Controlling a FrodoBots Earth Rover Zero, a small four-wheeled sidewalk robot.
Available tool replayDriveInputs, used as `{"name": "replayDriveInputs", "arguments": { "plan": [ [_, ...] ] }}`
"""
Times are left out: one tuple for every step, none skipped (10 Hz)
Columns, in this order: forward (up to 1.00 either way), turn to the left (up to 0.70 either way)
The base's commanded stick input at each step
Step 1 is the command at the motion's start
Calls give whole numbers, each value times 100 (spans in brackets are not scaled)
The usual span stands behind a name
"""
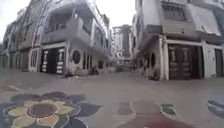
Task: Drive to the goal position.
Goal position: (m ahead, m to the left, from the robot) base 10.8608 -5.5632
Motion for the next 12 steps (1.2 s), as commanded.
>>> {"name": "replayDriveInputs", "arguments": {
  "plan": [
    [100,5],
    [100,5],
    [100,5],
    [100,5],
    [100,5],
    [100,-2],
    [100,-33],
    [100,-14],
    [100,5],
    [100,5],
    [100,5],
    [100,5]
  ]
}}
